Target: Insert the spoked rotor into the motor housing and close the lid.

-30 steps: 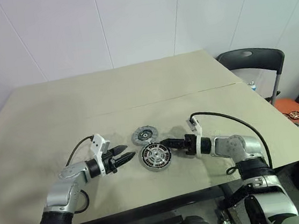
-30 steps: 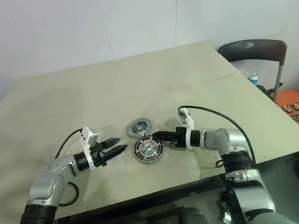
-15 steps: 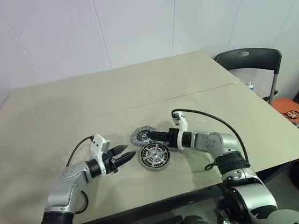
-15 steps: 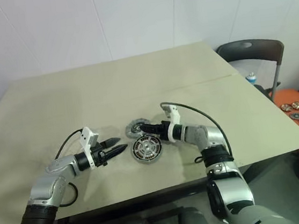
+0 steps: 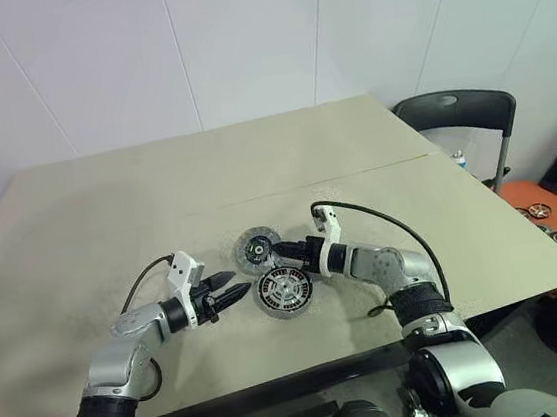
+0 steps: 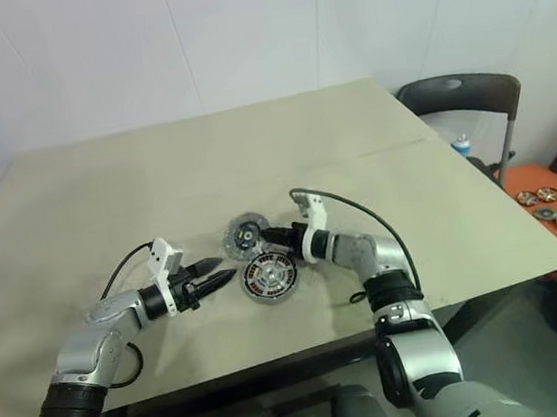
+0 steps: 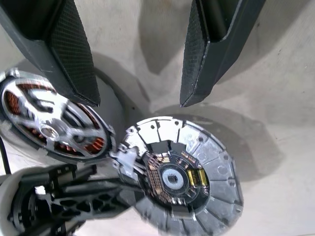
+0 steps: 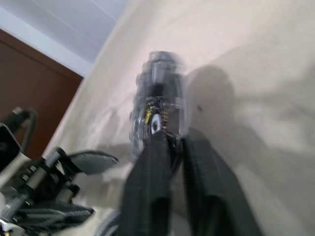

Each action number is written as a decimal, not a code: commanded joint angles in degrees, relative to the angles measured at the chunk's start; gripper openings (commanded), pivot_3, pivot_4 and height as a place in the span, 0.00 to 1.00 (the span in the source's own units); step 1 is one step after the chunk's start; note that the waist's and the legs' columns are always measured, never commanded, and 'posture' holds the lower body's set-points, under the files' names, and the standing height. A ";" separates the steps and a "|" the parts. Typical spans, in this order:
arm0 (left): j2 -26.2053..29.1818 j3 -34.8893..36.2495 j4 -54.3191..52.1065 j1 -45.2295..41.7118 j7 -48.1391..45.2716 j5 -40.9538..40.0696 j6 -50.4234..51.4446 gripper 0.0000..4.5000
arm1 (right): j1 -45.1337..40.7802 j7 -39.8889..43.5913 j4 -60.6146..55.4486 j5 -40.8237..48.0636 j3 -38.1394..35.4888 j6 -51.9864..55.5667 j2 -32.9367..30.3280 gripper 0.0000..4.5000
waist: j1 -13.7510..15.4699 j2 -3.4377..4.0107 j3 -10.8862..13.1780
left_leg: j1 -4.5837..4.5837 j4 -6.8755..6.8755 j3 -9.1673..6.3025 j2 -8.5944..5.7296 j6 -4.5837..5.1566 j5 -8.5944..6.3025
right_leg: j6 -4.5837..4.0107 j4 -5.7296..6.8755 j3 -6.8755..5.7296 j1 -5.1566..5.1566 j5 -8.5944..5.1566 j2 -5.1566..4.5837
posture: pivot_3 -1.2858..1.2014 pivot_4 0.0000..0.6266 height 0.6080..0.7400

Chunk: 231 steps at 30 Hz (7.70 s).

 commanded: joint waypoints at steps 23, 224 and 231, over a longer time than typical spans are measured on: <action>0.41 1.06 -0.75 -0.87 0.12 0.21 -1.52 0.61 | 0.05 8.92 -3.07 4.15 -6.12 -12.00 -4.82 0.01 | -0.02 0.05 0.02 | -0.97 0.03 0.04 -0.05 -0.01 0.00 | -0.02 0.15 0.02 -1.02 0.02 -0.06 | 0.52 0.00 1.00; -0.75 2.69 1.06 -0.81 -0.44 0.93 -4.25 0.61 | 1.22 9.09 -42.22 -13.75 19.35 13.15 -17.53 0.01 | 1.47 -0.06 0.22 | -1.09 0.28 0.16 -0.04 -0.08 0.06 | -0.12 0.39 0.06 -1.18 0.08 -0.07 | 0.52 0.00 1.00; -0.67 3.03 1.04 -0.47 -0.27 0.95 -4.31 0.61 | -2.97 -3.68 -42.17 -13.09 13.83 30.91 -8.84 0.01 | 1.49 -0.07 0.22 | -1.09 0.27 0.16 -0.05 -0.14 0.09 | -0.13 0.45 0.07 -1.22 0.09 -0.06 | 0.52 0.00 1.00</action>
